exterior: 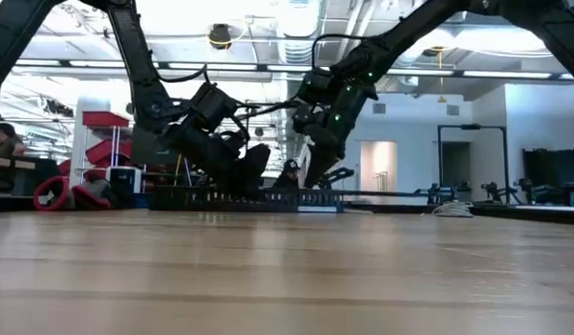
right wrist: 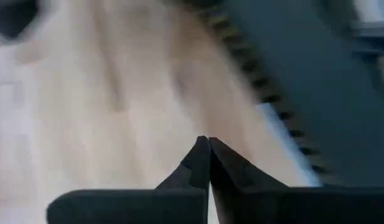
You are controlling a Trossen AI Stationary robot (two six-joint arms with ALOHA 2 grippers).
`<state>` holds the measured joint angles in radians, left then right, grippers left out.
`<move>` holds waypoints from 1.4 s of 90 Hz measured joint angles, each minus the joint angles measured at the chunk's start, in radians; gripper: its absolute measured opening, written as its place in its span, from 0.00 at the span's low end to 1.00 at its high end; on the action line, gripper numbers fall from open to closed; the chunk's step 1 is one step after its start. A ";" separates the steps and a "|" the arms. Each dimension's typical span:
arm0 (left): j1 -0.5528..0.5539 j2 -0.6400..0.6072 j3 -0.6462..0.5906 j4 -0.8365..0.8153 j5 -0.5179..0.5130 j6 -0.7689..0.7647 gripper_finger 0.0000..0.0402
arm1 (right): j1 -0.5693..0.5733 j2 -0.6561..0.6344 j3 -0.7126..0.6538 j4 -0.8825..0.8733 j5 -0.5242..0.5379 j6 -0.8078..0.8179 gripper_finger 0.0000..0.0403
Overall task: Ziptie cables
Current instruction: Close the black cable duct
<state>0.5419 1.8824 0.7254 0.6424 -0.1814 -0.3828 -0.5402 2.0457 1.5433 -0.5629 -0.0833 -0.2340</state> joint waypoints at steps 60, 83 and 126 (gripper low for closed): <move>0.001 0.000 -0.001 -0.006 0.020 0.000 0.00 | -0.106 0.094 0.008 0.143 0.025 -0.018 0.00; 0.004 0.000 -0.003 -0.008 0.025 -0.008 0.00 | -0.073 0.098 0.021 0.154 0.025 -0.055 0.00; -0.007 -0.162 0.002 -0.120 0.096 0.050 0.00 | -0.074 0.100 0.042 0.113 -0.024 -0.055 0.00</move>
<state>0.5346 1.7206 0.7269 0.5224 -0.0852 -0.3332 -0.6145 2.1460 1.5856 -0.4498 -0.1076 -0.2890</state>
